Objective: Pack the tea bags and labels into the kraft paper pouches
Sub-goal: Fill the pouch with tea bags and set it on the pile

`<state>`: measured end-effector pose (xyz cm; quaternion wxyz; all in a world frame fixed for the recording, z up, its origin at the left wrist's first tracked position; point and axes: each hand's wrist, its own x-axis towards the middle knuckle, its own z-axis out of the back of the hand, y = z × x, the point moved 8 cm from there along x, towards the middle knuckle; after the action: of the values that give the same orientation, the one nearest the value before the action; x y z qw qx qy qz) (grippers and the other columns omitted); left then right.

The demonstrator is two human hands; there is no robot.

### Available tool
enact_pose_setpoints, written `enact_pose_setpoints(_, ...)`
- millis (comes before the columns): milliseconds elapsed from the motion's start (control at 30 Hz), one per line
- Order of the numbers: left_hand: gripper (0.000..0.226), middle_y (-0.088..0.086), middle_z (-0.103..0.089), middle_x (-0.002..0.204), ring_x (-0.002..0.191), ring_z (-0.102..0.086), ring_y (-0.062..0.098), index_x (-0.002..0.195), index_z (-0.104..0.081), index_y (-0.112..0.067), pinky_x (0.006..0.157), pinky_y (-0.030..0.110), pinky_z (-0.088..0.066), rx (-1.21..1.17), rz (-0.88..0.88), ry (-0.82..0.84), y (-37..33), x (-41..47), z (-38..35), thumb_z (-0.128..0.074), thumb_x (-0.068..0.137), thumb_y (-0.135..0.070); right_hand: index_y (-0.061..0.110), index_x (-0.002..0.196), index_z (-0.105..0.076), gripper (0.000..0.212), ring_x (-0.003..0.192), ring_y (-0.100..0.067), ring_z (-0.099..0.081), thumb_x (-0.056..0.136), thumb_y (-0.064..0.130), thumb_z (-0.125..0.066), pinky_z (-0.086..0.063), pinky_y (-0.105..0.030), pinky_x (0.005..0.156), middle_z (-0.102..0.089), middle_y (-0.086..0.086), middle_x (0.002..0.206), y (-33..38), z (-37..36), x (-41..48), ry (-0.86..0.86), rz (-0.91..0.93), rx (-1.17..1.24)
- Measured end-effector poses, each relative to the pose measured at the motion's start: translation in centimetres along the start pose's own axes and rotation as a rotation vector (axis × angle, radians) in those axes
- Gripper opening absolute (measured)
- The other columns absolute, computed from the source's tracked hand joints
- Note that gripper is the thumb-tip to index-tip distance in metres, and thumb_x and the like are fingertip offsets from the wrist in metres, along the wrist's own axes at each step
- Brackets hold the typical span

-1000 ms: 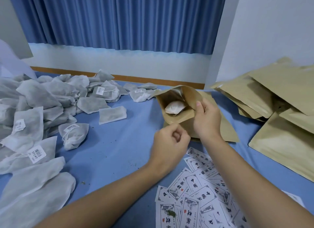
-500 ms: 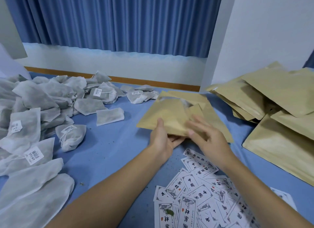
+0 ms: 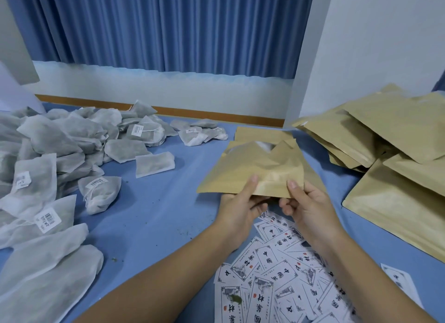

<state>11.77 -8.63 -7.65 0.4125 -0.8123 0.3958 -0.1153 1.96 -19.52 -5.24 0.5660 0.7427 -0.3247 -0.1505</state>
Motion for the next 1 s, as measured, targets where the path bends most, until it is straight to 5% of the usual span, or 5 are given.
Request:
enact_pose_setpoints(133, 0.023, 0.018, -0.067, 0.088, 0.073, -0.057, 0.024, 0.1, -0.068, 0.005, 0.063, 0.029, -0.046, 0.114, -0.034, 0.013, 0.1, -0.4, 0.1, -0.074, 0.088, -0.013, 0.01, 0.1, -0.072, 0.02, 0.052, -0.021, -0.053, 0.097, 0.027, -0.06, -0.047, -0.027, 0.048, -0.063, -0.018, 0.067, -0.2, -1.0, -0.8, 0.054, 0.017, -0.188)
enact_pose_setpoints(267, 0.033, 0.014, -0.072, 0.093, 0.081, -0.063, 0.022, 0.11, -0.066, 0.01, 0.067, 0.029, -0.049, 0.104, -0.076, -0.056, -0.2, -0.7, 0.5, -0.077, 0.086, -0.01, 0.021, 0.07, -0.067, 0.023, 0.047, -0.017, -0.049, 0.091, 0.027, -0.072, -0.045, -0.023, 0.047, -0.062, -0.017, 0.063, -0.1, -0.2, -1.1, -0.072, 0.024, -0.182)
enact_pose_setpoints(500, 0.01, 0.008, -0.067, 0.077, 0.067, -0.05, 0.019, 0.085, -0.071, -0.001, 0.063, 0.026, -0.046, 0.112, -0.078, -0.083, -0.3, -0.8, 0.2, -0.079, 0.083, -0.006, -0.007, 0.082, -0.052, 0.039, 0.049, -0.015, -0.041, 0.093, 0.026, -0.07, -0.037, -0.026, 0.052, -0.051, -0.007, 0.054, 0.5, -0.5, -1.3, -0.11, 0.072, -0.216)
enact_pose_setpoints(833, 0.024, 0.01, -0.066, 0.076, 0.061, -0.057, 0.017, 0.096, -0.07, 0.003, 0.057, 0.028, -0.048, 0.064, -0.048, -0.149, 0.6, -1.2, 0.8, -0.079, 0.085, -0.016, 0.01, 0.088, -0.069, 0.019, 0.048, -0.015, -0.035, 0.097, 0.026, -0.065, -0.033, -0.021, 0.043, -0.043, -0.008, 0.053, 0.3, -0.6, -2.1, -0.161, 0.069, -0.249)
enact_pose_setpoints(1000, 0.014, 0.01, -0.066, 0.074, 0.064, -0.058, 0.016, 0.088, -0.074, -0.003, 0.064, 0.031, -0.046, 0.121, -0.023, -0.082, 1.1, -1.4, 0.4, -0.079, 0.084, -0.016, 0.01, 0.089, -0.071, 0.012, 0.05, -0.016, -0.039, 0.091, 0.022, -0.072, -0.04, -0.027, 0.05, -0.048, -0.005, 0.059, -1.1, -0.8, -2.5, -0.201, -0.058, 0.101)
